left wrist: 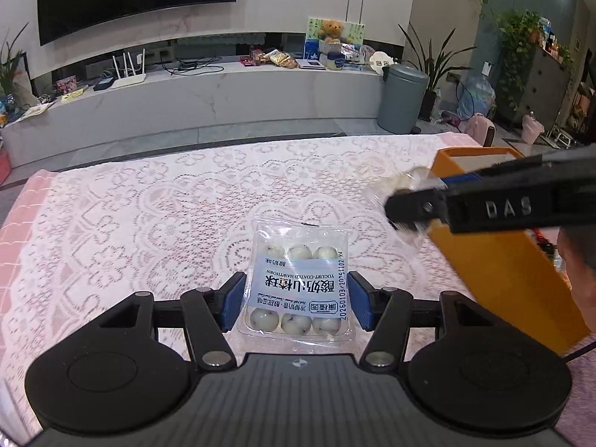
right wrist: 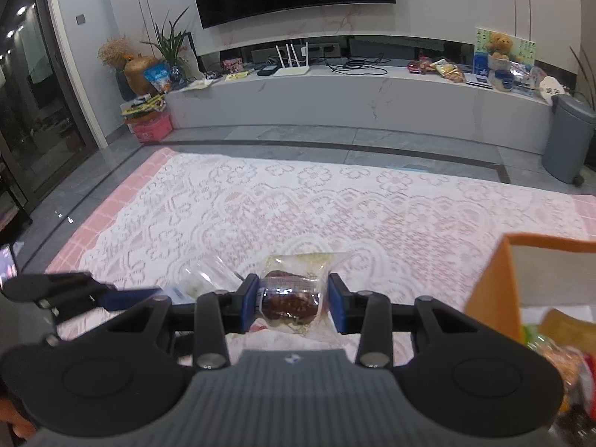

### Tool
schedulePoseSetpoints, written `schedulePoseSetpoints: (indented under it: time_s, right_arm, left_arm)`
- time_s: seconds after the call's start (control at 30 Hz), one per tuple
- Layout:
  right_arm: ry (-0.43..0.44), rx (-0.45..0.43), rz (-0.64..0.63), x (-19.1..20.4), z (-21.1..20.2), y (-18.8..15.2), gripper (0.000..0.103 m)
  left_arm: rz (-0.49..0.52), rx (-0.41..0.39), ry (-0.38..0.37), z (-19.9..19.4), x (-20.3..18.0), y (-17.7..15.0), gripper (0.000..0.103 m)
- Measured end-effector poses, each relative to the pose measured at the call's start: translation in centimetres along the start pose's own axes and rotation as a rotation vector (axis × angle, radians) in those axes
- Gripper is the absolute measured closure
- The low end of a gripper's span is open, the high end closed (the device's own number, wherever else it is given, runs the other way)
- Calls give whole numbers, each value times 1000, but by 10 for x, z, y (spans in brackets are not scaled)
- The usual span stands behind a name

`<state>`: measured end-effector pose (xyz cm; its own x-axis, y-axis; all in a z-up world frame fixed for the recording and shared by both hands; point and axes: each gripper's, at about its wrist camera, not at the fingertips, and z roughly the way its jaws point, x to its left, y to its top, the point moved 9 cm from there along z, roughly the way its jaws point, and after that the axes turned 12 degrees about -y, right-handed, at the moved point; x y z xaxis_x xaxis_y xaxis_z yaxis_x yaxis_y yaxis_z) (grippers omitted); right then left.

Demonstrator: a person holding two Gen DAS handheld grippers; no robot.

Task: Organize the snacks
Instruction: 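Grasp the yogurt-ball packet with the left tool while the right tool grasps the brown candy packet, then carry both packets over the orange box and open both tools to drop them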

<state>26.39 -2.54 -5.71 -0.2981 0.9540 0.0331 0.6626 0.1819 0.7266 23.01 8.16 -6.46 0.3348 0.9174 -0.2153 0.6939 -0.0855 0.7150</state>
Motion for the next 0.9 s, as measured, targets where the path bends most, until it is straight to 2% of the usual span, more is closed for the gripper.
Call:
schedulePoseSetpoints:
  time_s: [0.23, 0.43, 0.67, 0.9]
  right_arm:
    - [-17, -3, -44, -16, -50, -24, 65]
    - [-32, -2, -94, -37, -87, -47, 65]
    - [-61, 9, -128, -73, -121, -75, 65]
    - [-132, 25, -97, -137, -143, -89, 65]
  left_arm:
    - [-1, -20, -18, -34, -29, -4, 37]
    - [45, -13, -43, -50, -68, -7, 37]
    - [96, -13, -83, -46, -114, -6, 37]
    - [168, -6, -144, -21, -166, 10, 37]
